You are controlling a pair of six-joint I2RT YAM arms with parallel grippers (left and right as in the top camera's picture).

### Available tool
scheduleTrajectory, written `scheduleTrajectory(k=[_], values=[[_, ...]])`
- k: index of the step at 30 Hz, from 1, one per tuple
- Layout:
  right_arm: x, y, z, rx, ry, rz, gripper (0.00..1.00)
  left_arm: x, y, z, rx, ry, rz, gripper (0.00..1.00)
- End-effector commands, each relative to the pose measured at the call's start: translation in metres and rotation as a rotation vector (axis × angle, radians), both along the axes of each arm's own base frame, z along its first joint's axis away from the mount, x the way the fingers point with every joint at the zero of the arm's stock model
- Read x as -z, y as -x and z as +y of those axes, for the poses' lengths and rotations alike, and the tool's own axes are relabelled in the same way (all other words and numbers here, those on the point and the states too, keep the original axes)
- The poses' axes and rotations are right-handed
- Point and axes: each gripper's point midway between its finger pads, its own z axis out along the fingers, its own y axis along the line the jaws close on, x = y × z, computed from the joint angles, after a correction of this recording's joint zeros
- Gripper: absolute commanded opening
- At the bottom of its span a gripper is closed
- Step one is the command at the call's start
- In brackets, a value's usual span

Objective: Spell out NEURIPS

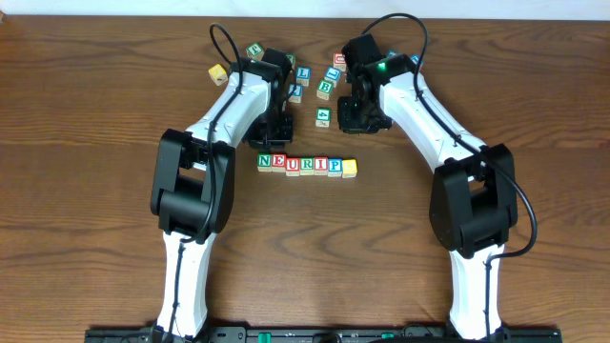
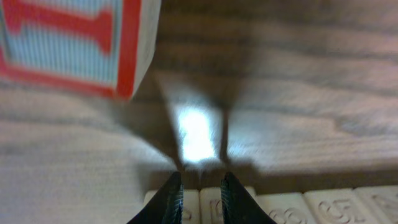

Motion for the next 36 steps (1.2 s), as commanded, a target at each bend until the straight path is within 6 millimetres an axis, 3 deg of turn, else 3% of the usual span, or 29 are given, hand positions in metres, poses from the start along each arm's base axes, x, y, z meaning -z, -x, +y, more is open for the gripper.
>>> scheduleTrajectory(k=[1,36], values=[[-0.003,-0.002,-0.002,0.010,0.008,-0.009,0.15,0.007,0.000,0.001,-0.003,-0.015,0.004,0.21],[-0.002,-0.001,-0.004,0.011,0.018,-0.003,0.17,0.007,0.014,0.006,-0.028,-0.036,0.061,0.19]])
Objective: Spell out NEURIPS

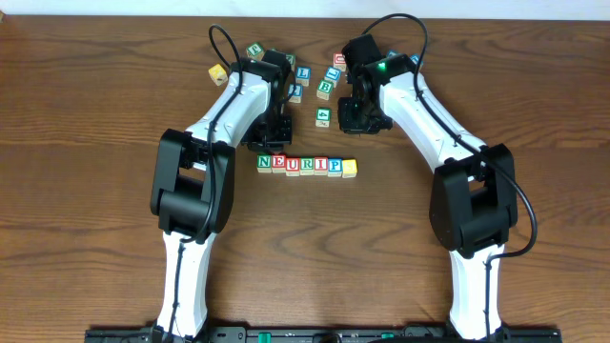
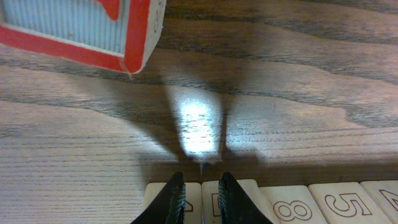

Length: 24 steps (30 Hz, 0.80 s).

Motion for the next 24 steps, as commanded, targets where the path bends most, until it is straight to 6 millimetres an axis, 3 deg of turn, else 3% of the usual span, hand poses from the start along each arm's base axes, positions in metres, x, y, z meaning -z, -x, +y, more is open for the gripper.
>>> scheduleTrajectory(k=[1,24], values=[[-0.0025,-0.0021,-0.0023,0.010,0.008,-0.008,0.17,0.0069,0.0048,0.0029,-0.005,-0.022,0.023,0.19],[-0.0025,-0.0020,-0.0024,0.010,0.008,-0.008,0.17,0.0065,0.0102,-0.0018,0.010,-0.027,0.036,0.19]])
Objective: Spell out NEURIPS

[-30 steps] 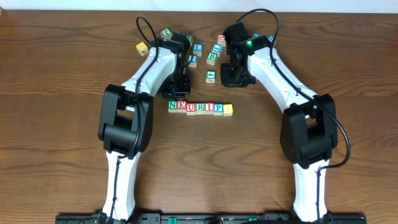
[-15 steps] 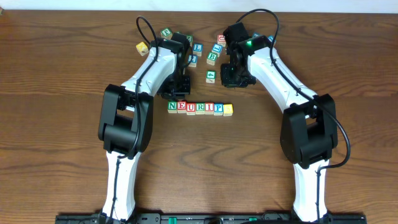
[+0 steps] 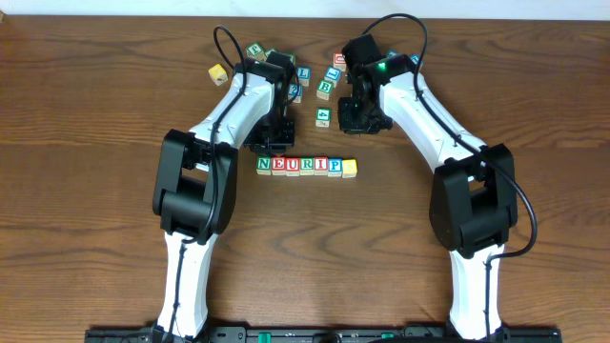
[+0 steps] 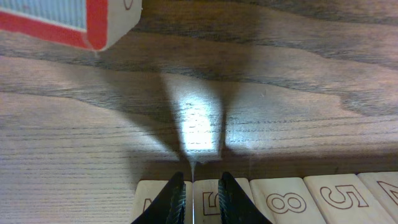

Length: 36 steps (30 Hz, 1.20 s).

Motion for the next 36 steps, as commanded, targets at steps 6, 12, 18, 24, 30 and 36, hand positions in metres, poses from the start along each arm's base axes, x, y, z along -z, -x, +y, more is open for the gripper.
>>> scheduleTrajectory(k=[6,12,18,24,30,36], values=[[-0.003,-0.002,-0.002,0.010,0.008,-0.008,0.17,0.007,0.004,0.003,-0.004,-0.022,0.021,0.19],[-0.003,-0.002,-0.002,0.010,0.008,-0.009,0.16,0.007,0.000,0.003,-0.004,-0.023,0.005,0.19],[-0.003,-0.004,-0.002,0.011,0.006,-0.013,0.15,-0.011,-0.018,0.014,-0.013,-0.044,-0.077,0.19],[-0.016,-0.009,-0.008,0.025,-0.001,-0.029,0.10,-0.073,-0.043,0.035,-0.064,-0.001,-0.230,0.19],[-0.056,-0.008,-0.021,0.047,-0.019,-0.076,0.09,-0.151,-0.047,0.070,-0.143,0.030,-0.397,0.19],[-0.102,0.012,-0.035,0.040,-0.022,-0.104,0.10,-0.221,-0.028,0.114,-0.213,0.021,-0.533,0.19]])
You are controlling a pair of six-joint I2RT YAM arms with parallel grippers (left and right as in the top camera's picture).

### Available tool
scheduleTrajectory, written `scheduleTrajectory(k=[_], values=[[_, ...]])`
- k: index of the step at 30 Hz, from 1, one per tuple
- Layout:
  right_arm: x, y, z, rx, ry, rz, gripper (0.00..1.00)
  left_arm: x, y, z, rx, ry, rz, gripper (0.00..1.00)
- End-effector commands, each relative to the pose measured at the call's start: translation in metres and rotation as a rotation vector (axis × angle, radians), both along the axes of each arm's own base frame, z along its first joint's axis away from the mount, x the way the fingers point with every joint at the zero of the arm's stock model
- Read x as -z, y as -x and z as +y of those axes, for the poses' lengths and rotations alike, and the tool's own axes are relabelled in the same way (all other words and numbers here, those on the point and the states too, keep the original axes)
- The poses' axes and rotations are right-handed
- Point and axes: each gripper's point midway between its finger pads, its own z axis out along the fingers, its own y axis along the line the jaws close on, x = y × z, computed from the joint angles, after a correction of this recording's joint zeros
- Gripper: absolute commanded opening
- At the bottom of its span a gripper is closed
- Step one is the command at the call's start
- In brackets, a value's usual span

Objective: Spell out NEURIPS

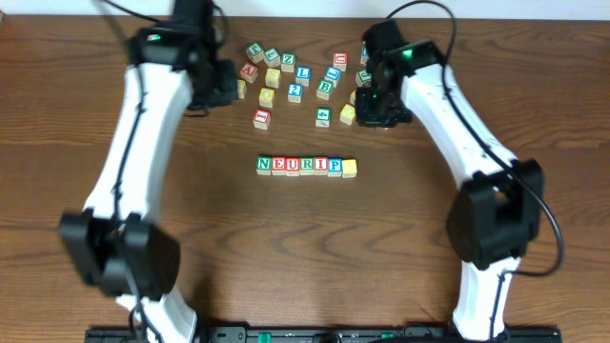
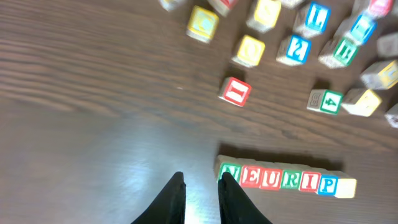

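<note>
A row of letter blocks [image 1: 306, 165] reads N E U R I P, with a yellow block [image 1: 350, 167] whose letter I cannot read closing its right end. In the left wrist view the same row [image 2: 280, 180] lies to the right of my left gripper [image 2: 200, 177], which hangs high above the table, its fingers close together with nothing between them. My right gripper [image 1: 377, 110] is low among the loose blocks at the back right, beside a yellow block [image 1: 348, 114]; its jaws are hidden from above.
Several loose letter blocks [image 1: 295, 76] are scattered behind the row. A red I block [image 1: 261, 118] lies apart from them, nearer the row. Bare wood table [image 1: 95, 191] stretches left, right and in front of the row.
My left gripper was low just behind the row's left end; now it is high and back to the left. The right gripper has shifted slightly right, and a yellow block shows beside it.
At each earlier moment the row read NEURIP plus a yellow block, and my left gripper hovered low behind its left end, inching closer to it, fingers close together. The right gripper stayed among the loose blocks. Now the left arm is raised away; the row is unchanged.
</note>
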Motion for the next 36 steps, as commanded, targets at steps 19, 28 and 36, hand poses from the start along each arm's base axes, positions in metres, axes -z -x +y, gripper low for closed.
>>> scheduleTrajectory(k=[19,28,36], values=[[-0.203,0.041,-0.075,0.121,0.004,-0.474,0.94,-0.124,0.076,0.111,-0.248,-0.051,-0.255,0.98],[-0.234,0.081,-0.105,0.173,0.057,-0.523,0.99,-0.123,0.076,0.111,-0.248,-0.051,-0.250,0.98],[-0.227,0.125,-0.116,0.162,0.091,-0.419,0.99,-0.123,0.076,0.111,-0.248,-0.051,-0.250,0.98]])
